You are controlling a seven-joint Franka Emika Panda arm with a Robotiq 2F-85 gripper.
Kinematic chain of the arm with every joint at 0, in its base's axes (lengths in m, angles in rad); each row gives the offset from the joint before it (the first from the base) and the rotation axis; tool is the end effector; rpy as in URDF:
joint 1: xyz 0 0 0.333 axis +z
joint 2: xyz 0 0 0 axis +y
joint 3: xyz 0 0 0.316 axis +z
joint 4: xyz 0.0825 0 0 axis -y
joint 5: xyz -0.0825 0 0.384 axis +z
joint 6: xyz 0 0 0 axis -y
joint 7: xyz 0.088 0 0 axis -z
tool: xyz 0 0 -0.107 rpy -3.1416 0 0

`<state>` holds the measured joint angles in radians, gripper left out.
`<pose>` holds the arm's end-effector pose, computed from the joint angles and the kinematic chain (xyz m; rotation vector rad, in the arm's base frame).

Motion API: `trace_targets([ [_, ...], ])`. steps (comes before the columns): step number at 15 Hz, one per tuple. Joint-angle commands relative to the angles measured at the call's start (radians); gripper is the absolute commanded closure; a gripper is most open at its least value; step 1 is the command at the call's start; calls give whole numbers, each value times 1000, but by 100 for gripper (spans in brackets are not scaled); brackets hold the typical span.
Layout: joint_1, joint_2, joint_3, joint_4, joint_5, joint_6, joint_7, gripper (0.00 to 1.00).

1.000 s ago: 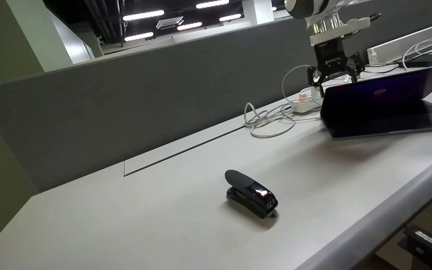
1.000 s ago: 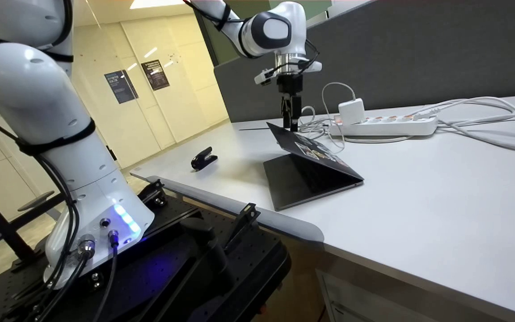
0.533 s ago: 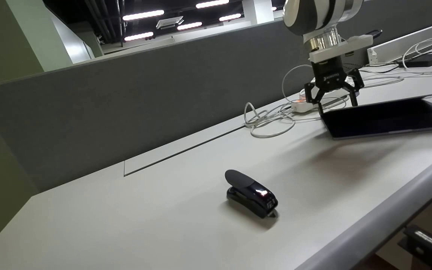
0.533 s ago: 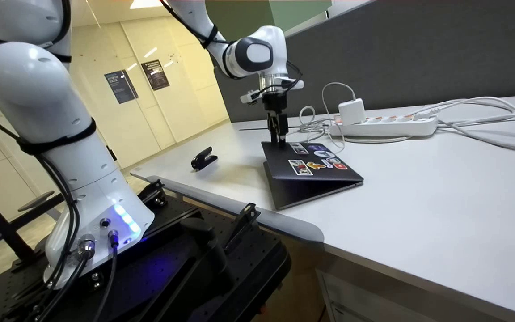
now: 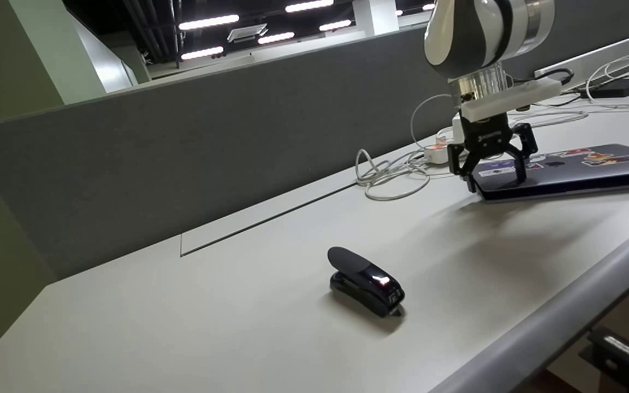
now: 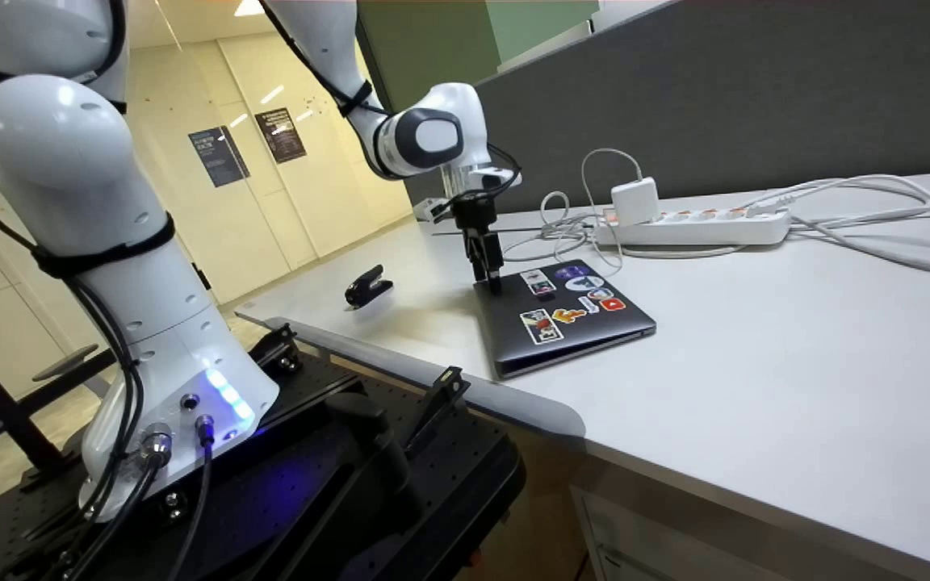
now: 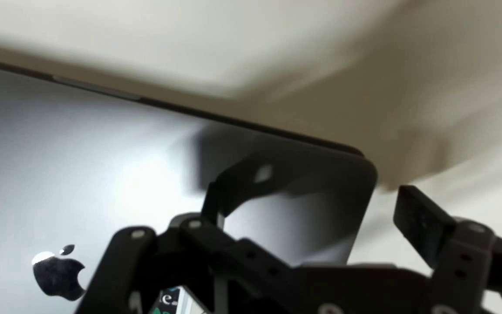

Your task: Close the laptop

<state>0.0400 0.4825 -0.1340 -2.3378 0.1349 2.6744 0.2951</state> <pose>0.4884 -0.0560 0.1201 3.0120 -0.7740 -0.2120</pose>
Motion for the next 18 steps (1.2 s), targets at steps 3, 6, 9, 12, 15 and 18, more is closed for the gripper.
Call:
trace_targets([
  [3, 34, -19, 5, -100, 0, 163, 32, 0],
  [6, 40, -11, 3, -118, 1, 212, 27, 0],
  [9, 10, 12, 26, -116, 23, 232, 3, 0],
  [12, -11, 3, 44, -117, 44, 231, -14, 0],
  [15, 25, -26, 4, -125, 20, 222, 18, 0],
  [18, 27, -77, -5, -123, 22, 152, 25, 0],
])
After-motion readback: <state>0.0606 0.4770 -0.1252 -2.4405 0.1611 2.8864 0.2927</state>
